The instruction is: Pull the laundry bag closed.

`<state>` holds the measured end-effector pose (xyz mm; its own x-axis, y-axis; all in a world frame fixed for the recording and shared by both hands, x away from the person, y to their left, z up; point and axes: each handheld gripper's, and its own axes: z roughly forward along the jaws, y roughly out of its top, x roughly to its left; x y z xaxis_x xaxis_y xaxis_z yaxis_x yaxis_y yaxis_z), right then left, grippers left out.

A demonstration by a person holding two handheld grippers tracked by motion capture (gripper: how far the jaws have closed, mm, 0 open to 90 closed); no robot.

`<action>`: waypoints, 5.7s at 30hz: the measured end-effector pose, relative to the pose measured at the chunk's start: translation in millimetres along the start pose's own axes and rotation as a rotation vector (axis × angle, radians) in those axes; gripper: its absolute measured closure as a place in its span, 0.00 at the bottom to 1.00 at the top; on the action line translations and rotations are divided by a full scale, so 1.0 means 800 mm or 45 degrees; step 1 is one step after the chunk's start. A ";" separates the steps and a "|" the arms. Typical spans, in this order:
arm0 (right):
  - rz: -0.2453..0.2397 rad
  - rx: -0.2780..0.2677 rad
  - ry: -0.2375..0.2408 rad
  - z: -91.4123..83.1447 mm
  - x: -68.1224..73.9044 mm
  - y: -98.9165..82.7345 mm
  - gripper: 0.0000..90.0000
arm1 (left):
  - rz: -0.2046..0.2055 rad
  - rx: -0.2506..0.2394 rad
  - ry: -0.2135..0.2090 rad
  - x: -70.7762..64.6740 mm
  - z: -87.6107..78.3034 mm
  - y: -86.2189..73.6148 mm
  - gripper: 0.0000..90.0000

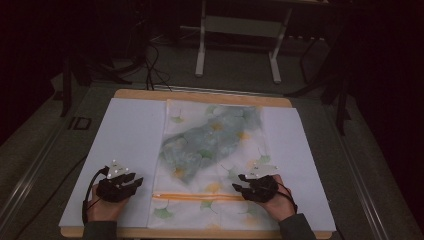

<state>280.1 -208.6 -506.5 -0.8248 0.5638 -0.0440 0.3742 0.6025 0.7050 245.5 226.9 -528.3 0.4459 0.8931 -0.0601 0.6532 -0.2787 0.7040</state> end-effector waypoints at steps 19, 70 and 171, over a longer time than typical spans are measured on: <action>-0.085 -0.004 0.079 0.029 0.028 0.024 0.64 | 0.001 -0.005 -0.001 -0.001 0.000 0.000 0.68; -0.223 -0.004 0.295 0.105 0.087 0.070 0.63 | 0.024 0.005 -0.017 -0.002 -0.002 0.001 0.73; -0.347 -0.001 0.499 0.182 0.149 0.138 0.93 | 0.059 0.049 -0.042 -0.005 -0.005 0.000 0.71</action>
<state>285.0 7.5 -537.0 -0.9906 0.1298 0.0430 0.1222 0.6982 0.7054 240.7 224.7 -525.3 0.4957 0.8669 -0.0523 0.6541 -0.3331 0.6791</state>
